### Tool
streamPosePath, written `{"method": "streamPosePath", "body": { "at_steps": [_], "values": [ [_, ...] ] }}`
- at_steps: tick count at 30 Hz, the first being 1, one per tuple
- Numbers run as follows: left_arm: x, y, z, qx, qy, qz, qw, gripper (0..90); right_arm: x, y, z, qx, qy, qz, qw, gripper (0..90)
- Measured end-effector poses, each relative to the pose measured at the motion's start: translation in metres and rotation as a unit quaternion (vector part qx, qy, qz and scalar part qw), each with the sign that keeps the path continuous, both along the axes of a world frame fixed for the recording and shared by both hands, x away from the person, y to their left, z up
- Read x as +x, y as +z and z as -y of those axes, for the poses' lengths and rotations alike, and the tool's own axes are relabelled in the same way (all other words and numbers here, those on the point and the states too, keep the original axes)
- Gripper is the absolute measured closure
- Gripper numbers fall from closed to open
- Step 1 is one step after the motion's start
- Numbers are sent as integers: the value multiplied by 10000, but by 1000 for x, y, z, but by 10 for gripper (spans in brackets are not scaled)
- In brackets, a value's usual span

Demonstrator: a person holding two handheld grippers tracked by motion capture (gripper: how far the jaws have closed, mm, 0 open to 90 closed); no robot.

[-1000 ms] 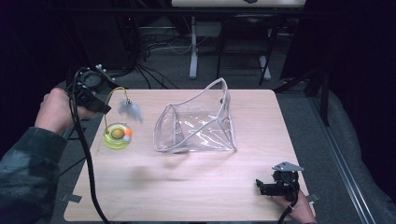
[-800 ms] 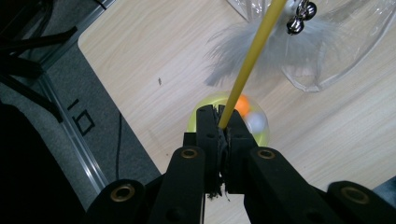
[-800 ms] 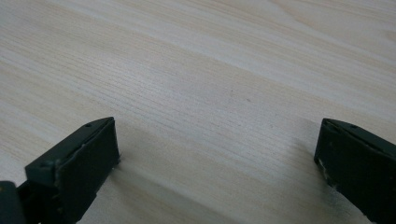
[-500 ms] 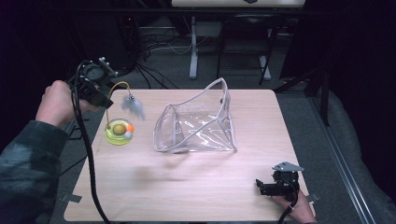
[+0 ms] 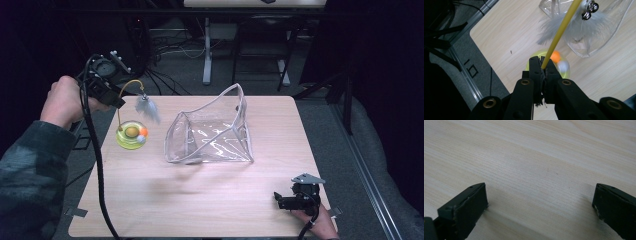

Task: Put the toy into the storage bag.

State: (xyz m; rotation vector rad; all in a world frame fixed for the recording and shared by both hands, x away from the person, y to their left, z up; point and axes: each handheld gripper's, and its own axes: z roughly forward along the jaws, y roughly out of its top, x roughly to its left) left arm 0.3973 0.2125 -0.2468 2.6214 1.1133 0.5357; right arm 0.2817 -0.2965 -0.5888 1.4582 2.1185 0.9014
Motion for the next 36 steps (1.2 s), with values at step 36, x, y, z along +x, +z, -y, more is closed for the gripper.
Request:
{"method": "streamPosePath", "body": {
  "at_steps": [36],
  "values": [
    [20, 16, 53, 34, -458, -52, 9989, 876, -2, 1, 1, -135, -9, -68, 9999, 0]
  ]
}}
